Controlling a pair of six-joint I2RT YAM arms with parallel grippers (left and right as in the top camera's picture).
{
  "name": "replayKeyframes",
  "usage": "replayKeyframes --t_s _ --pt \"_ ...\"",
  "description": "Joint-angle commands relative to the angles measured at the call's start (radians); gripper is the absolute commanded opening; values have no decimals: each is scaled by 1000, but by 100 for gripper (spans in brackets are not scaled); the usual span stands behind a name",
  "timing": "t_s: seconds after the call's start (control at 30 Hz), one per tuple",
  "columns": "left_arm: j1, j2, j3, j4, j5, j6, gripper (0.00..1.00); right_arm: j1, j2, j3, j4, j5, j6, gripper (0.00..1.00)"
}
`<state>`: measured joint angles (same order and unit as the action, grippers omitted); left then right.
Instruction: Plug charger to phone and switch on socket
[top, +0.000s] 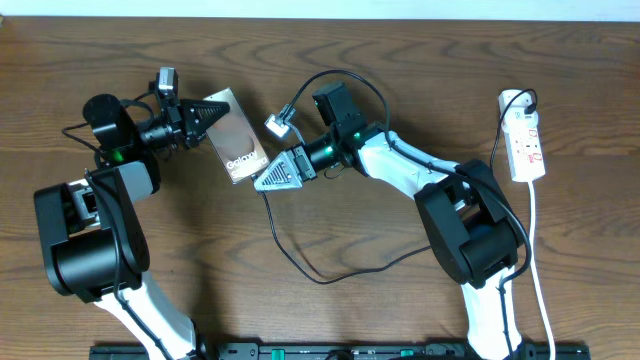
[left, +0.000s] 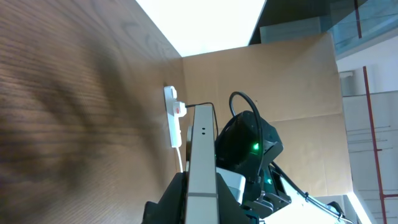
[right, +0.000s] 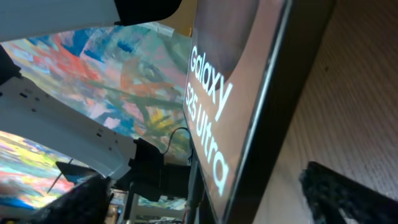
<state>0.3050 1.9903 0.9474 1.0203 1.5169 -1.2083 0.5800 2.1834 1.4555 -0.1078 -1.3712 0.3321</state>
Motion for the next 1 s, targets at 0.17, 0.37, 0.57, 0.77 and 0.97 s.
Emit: replayKeyframes --t_s 0.17,0.37,0.57,0.77,0.97 --pt "18 5 5 6 17 -10 7 -15 7 1 -47 33 20 99" --pt "73 5 5 6 26 -43 7 -70 7 1 -89 58 23 99" --pt "93 5 5 6 46 -44 7 -123 0 1 -175 248 101 99" --pt "93 5 5 6 35 -42 7 -128 -103 19 -453 643 11 99" --pt "84 5 5 6 23 -28 8 -127 -270 22 -554 908 18 99"
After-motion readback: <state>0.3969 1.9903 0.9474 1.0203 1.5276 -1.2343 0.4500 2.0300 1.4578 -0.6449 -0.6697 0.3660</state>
